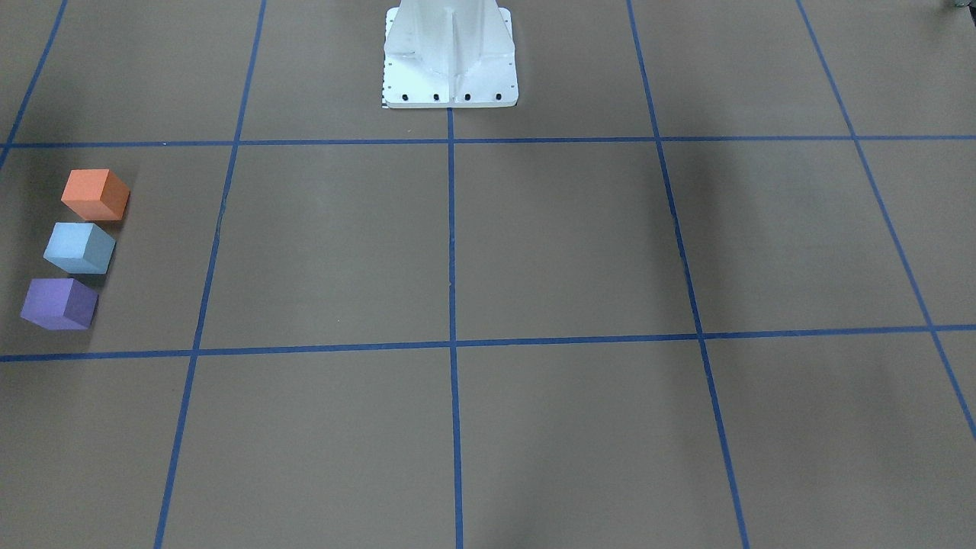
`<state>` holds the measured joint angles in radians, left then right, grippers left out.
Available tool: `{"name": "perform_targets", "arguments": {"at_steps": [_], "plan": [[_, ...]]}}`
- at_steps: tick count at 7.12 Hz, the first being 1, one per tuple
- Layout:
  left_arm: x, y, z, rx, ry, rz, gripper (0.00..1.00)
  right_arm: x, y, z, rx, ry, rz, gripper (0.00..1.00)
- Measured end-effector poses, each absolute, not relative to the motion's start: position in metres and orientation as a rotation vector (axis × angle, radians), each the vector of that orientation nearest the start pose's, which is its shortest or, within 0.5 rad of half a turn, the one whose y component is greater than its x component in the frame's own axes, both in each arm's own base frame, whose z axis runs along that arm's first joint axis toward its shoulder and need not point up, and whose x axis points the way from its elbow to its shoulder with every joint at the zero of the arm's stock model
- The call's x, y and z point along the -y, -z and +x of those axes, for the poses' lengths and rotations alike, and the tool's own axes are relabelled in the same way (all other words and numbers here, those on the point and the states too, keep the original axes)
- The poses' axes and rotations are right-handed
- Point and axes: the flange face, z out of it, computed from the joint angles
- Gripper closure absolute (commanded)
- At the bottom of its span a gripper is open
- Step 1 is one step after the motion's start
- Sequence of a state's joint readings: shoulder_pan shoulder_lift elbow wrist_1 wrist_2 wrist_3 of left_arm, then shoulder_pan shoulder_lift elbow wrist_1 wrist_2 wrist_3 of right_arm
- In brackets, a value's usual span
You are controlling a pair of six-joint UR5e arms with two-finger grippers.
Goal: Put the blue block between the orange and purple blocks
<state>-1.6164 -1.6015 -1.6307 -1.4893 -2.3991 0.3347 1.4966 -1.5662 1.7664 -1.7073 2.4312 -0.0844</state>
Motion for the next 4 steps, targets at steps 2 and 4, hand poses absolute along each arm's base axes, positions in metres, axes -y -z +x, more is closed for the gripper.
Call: {"name": "perform_targets", "arguments": {"at_steps": [2, 4], "plan": [[0.5006, -0.6215, -0.0824, -0.816, -0.275, 0.16, 0.0, 0.493, -0.5686, 0.0191, 0.86, 0.18, 0.061, 0.0], [0.501, -0.6237, -0.0823, -0.816, -0.274, 0.158, 0.0, 0.4931, -0.5691, 0.0187, 0.859, 0.182, 0.06, 0.0]]}}
